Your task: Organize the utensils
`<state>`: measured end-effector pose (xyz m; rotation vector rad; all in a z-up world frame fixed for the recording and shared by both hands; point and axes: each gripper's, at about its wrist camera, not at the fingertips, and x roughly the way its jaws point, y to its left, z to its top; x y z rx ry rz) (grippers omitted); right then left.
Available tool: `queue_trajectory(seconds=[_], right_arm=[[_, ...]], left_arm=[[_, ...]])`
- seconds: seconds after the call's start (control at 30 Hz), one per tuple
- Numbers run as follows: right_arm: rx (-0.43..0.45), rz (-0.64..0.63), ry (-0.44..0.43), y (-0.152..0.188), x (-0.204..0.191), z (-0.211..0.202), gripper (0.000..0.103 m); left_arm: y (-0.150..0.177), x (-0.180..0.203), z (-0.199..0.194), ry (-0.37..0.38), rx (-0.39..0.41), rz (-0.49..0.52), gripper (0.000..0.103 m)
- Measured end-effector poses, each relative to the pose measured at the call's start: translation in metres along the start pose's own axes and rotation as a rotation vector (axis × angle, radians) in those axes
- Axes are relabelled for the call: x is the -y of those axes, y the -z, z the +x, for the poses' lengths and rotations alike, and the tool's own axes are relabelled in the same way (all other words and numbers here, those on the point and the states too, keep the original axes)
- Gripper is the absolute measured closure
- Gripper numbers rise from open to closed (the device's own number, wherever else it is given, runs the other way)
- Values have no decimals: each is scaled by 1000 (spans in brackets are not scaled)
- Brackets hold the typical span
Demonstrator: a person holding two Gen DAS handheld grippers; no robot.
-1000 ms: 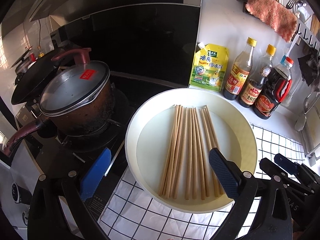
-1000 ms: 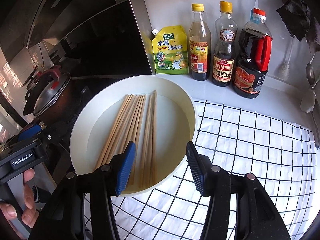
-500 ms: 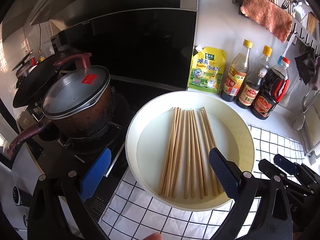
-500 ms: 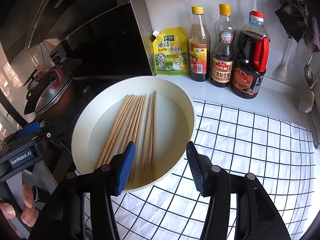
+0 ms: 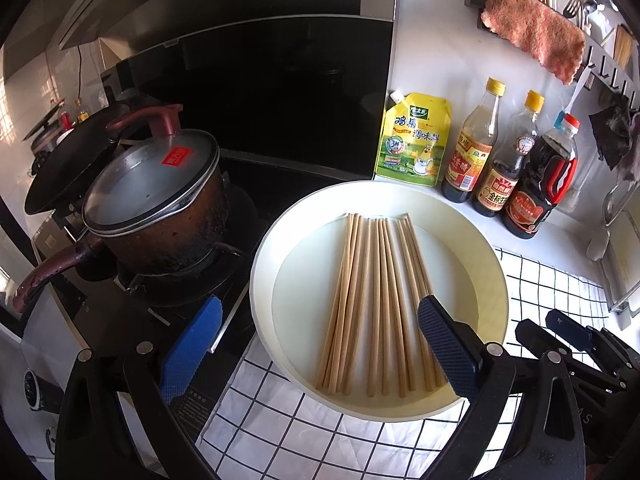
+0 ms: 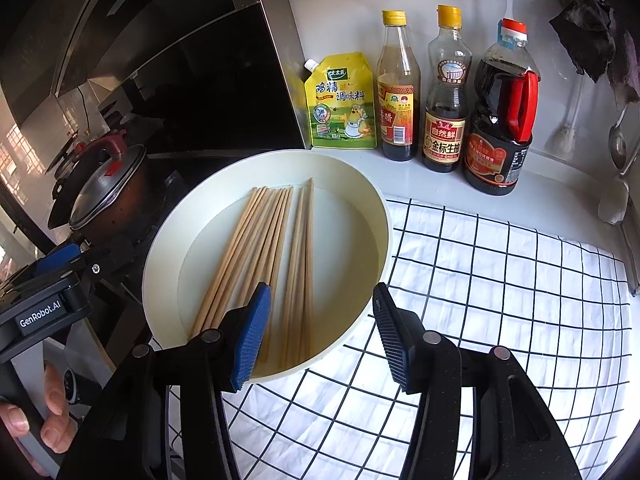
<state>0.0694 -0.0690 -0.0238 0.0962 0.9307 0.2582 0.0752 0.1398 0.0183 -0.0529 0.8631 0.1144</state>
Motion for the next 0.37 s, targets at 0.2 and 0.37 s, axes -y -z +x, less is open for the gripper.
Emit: queue_trajectory(seconds=[0.2,0.37], right_arm=[[-2,1,0,0,0,0,52],[-2,4,0,1,0,0,52]], left_arm=[[-1,4,1,6,-10,8,6],[0,4,2,9,-20,7,6]])
